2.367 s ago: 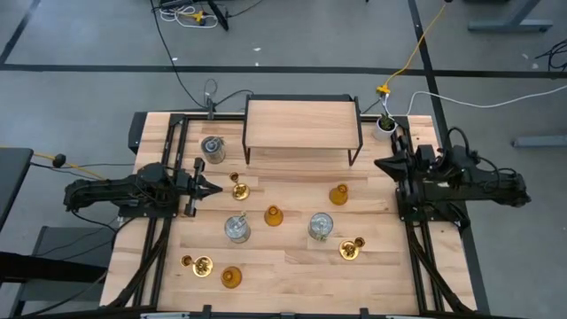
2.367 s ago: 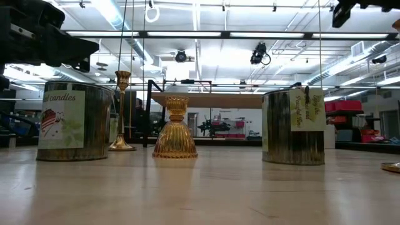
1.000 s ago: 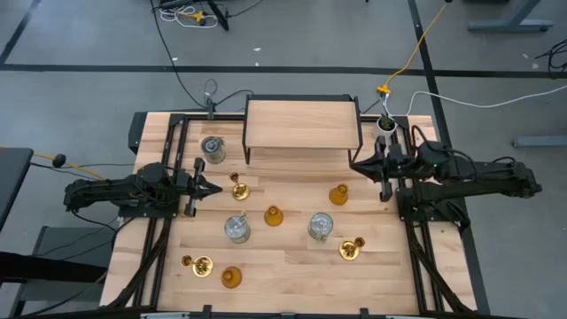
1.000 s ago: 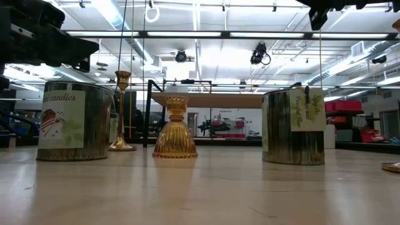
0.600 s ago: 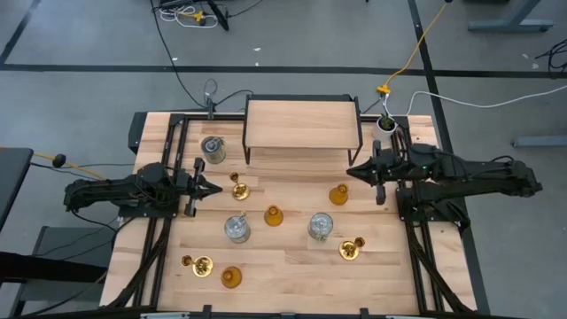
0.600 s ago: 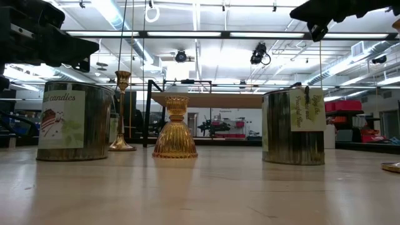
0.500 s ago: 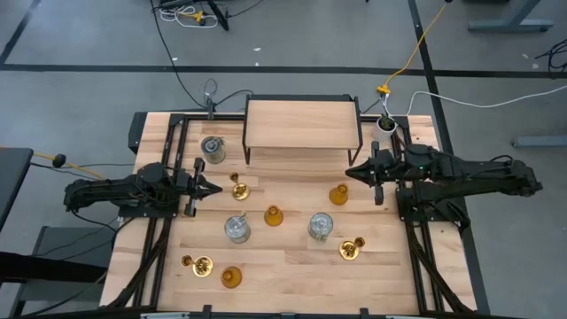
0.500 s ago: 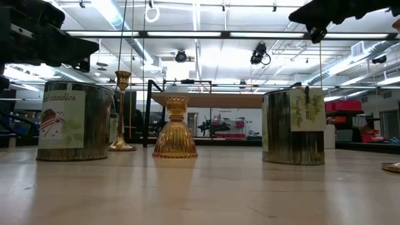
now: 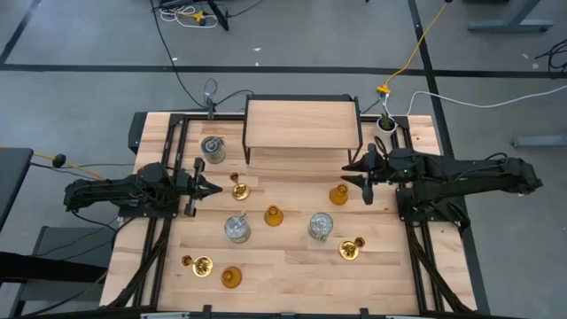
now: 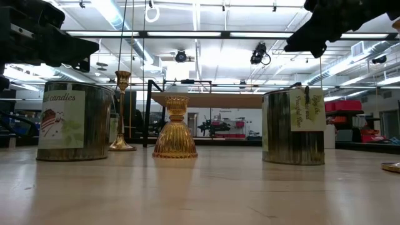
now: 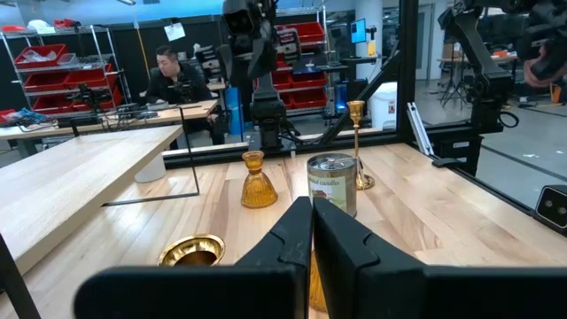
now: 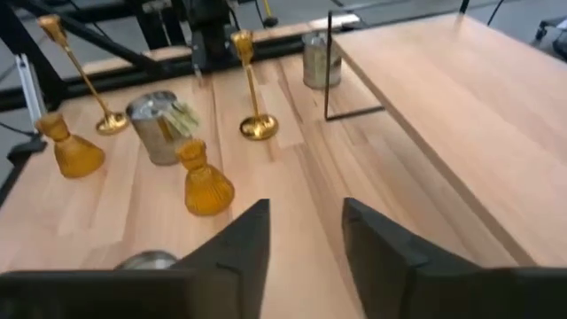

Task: Pick & Place candle stick holders
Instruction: Put the top orange glass candle holder on the shelf

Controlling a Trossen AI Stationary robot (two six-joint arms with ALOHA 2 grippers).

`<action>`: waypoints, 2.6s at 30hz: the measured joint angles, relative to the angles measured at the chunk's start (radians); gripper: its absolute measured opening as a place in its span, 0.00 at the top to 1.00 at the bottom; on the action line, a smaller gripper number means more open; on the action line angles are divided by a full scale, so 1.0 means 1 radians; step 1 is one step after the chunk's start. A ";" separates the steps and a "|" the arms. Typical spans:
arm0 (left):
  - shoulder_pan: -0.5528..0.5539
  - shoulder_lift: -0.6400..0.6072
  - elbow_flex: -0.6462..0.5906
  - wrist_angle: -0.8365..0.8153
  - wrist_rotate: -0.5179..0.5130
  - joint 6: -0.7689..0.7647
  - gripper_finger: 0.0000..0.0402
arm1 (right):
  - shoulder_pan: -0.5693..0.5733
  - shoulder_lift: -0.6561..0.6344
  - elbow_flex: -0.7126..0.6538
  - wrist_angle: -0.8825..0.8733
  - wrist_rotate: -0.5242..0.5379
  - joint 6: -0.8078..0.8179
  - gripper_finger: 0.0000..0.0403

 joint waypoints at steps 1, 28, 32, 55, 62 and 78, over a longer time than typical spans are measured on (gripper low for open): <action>0.000 0.000 0.000 0.000 0.000 0.000 0.95 | 0.000 0.005 0.000 -0.004 0.000 0.000 0.59; 0.000 0.000 0.000 0.000 0.000 0.000 0.95 | 0.000 0.147 0.000 -0.141 0.029 0.012 0.15; 0.000 0.000 0.000 0.000 0.000 0.000 0.95 | 0.000 0.177 0.000 -0.165 0.023 0.013 0.14; 0.000 0.000 0.000 0.000 0.000 0.000 0.95 | 0.000 0.377 0.000 -0.185 -0.003 0.011 0.14; 0.000 0.000 0.000 0.000 0.000 0.000 0.95 | 0.000 0.402 0.000 -0.185 -0.003 0.011 0.14; 0.000 0.000 0.000 0.000 0.000 0.000 0.95 | 0.000 0.419 0.000 -0.184 -0.001 0.010 0.36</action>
